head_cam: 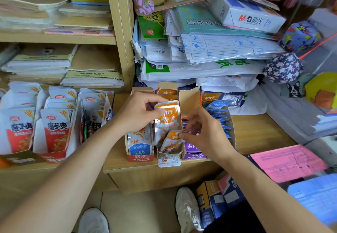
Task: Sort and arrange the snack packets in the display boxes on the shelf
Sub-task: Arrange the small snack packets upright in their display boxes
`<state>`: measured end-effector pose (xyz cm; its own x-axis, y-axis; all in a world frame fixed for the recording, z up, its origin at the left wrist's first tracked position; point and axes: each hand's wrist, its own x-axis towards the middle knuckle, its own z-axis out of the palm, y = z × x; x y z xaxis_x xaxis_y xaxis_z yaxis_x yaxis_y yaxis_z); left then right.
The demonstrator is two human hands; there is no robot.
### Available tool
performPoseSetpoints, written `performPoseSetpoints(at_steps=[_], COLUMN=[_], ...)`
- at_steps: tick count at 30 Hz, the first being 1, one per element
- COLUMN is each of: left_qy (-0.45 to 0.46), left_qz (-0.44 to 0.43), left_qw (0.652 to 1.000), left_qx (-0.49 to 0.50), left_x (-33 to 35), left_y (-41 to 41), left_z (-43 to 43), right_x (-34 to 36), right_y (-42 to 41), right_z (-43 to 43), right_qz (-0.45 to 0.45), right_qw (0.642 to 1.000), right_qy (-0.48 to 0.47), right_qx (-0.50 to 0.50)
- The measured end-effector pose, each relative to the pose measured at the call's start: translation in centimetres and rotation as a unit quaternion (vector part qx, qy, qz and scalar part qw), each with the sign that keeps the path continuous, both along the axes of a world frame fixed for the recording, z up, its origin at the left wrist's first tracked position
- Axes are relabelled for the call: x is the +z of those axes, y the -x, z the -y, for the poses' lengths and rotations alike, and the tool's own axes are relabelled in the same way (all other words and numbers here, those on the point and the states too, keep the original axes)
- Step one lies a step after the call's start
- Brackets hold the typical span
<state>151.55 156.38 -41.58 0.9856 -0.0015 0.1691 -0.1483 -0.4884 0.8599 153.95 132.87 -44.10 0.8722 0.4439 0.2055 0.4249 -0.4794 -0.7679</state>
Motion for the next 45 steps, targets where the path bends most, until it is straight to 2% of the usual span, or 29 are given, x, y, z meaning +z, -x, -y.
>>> performPoseSetpoints(at_steps=[3, 9, 13, 16, 18, 20, 21, 22, 23, 25, 27, 30, 34, 37, 45], left_qy=[0.007, 0.019, 0.006, 0.042, 0.061, 0.074, 0.043, -0.026, -0.117, -0.297, -0.417, -0.516, -0.553, -0.554, -0.456], left_qz=[-0.035, -0.014, -0.023, -0.084, -0.161, -0.178, -0.136, -0.067, 0.006, 0.086, 0.077, 0.012, -0.042, -0.069, -0.13], left_qw=[0.999, 1.0, 0.999, 0.993, 0.978, 0.977, 0.988, 0.997, 0.993, 0.95, 0.906, 0.856, 0.832, 0.83, 0.88], left_qx=[-0.027, -0.017, -0.022, -0.066, -0.115, -0.097, -0.056, -0.007, 0.031, 0.036, 0.004, -0.024, -0.014, -0.003, -0.031], left_x=[0.1, 0.3, 0.1, 0.7, 0.9, 0.7, 0.2, -0.4, -1.0, -1.9, -2.8, -3.5, -3.5, -3.7, -2.7], left_y=[0.2, 0.6, 0.8, 1.5, 1.8, 1.7, 1.5, 1.0, 0.5, -0.5, -1.3, -2.3, -3.1, -3.6, -4.0], left_z=[0.2, 1.2, 1.6, 2.3, 2.2, 1.6, 1.2, 0.7, 0.5, 0.6, 1.1, 1.9, 2.7, 3.3, 3.0], right_x=[-0.2, -0.1, 0.0, 0.2, 0.2, 0.1, 0.1, 0.1, 0.0, -0.1, 0.1, 0.6, 0.7, 0.8, 0.8], right_y=[0.9, 0.6, 0.9, 0.9, 0.7, 0.6, 0.7, 0.9, 1.1, 1.6, 1.8, 2.0, 2.6, 2.7, 3.4], right_z=[0.3, 0.0, 0.0, 0.2, 0.8, 1.5, 1.8, 2.0, 2.0, 1.8, 1.7, 2.0, 2.5, 2.7, 3.4], right_qz=[-0.012, -0.006, -0.022, -0.03, -0.001, 0.03, 0.041, 0.055, 0.074, 0.104, 0.091, 0.076, 0.1, 0.095, 0.077], right_qw=[1.0, 1.0, 0.999, 0.996, 0.996, 0.993, 0.991, 0.988, 0.985, 0.979, 0.98, 0.977, 0.968, 0.967, 0.965], right_qy=[0.0, -0.009, -0.027, -0.045, -0.004, 0.039, 0.054, 0.071, 0.09, 0.113, 0.12, 0.137, 0.164, 0.17, 0.182], right_qx=[-0.003, -0.01, 0.022, 0.066, 0.09, 0.111, 0.119, 0.124, 0.128, 0.136, 0.133, 0.142, 0.165, 0.166, 0.17])
